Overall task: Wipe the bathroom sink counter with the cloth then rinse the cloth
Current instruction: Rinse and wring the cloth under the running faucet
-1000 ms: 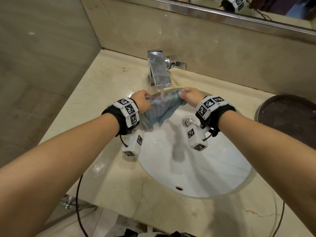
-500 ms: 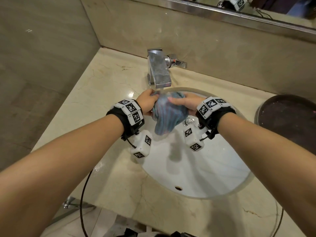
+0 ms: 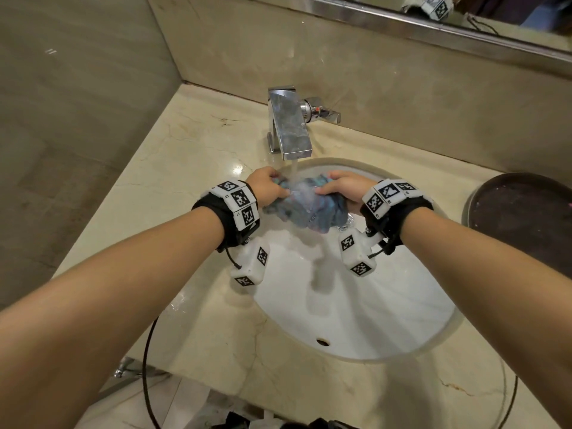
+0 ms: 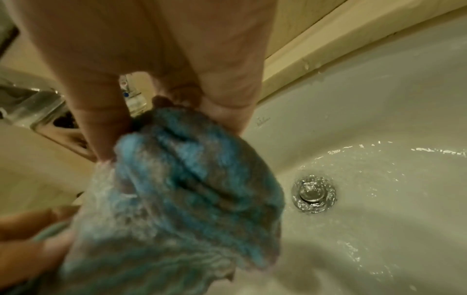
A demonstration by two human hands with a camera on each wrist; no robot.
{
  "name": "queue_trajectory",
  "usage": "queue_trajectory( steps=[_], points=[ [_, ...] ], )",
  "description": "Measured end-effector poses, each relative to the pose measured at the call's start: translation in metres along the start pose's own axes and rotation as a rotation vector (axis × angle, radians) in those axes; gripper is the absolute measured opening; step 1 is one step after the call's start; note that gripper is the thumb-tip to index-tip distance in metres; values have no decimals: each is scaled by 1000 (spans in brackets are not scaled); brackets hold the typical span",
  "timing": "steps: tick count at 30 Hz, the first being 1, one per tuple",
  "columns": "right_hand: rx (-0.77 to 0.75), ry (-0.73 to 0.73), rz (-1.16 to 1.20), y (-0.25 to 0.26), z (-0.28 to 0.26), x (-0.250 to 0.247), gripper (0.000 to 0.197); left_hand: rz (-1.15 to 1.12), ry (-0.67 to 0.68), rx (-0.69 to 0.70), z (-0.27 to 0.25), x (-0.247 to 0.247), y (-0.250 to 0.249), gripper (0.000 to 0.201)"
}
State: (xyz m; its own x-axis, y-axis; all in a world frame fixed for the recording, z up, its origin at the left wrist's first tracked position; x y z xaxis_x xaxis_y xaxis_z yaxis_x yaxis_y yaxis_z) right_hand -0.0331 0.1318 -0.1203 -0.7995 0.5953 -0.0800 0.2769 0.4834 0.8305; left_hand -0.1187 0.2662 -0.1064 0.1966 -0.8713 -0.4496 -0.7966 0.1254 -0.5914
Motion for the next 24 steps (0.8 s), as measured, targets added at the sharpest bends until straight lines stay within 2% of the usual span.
queue_trajectory(
  steps=[4, 6, 8, 11, 14, 15, 18, 21, 24],
  points=[
    [-27, -51, 50, 11, 4, -8, 18, 101, 12, 12, 0, 1, 6, 51],
    [-19, -97, 10, 14, 4, -12, 13, 112, 55, 38, 0, 3, 8, 67],
    [-26, -114, 33, 19, 3, -11, 18, 196, 107, 81, -3, 8, 6, 82],
    [-78, -44, 173, 31, 0, -1, 16, 408, 103, 123, -6, 13, 6, 92],
    [-110, 35, 258, 40, -4, 9, 23, 475, 75, 130, -6, 17, 7, 106],
    [-111, 61, 266, 41, -4, 12, 26, 508, 70, 127, -7, 18, 8, 96],
    [-111, 85, 227, 43, -5, 19, 21, 571, 50, 120, -7, 16, 6, 39],
    [-90, -35, 147, 39, -1, 7, 26, 539, 1, 128, -9, 9, 1, 27],
    [-47, -108, 5, 27, 4, -2, 17, 474, 45, 104, -6, 5, 1, 25]
  ],
)
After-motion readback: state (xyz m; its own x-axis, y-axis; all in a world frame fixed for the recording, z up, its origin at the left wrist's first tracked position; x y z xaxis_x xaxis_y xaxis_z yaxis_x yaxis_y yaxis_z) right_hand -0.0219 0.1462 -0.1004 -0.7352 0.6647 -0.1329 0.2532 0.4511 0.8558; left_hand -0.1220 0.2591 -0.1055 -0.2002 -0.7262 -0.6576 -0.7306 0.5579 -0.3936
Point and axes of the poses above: each hand's wrist, its own z-axis towards the middle knuckle, its own x-axis out of the palm, y = z × x, the point moved 7 cm from there along z, towards the middle knuckle, and after that the axes turned 10 degrees about -x, right-handed, at the moved point
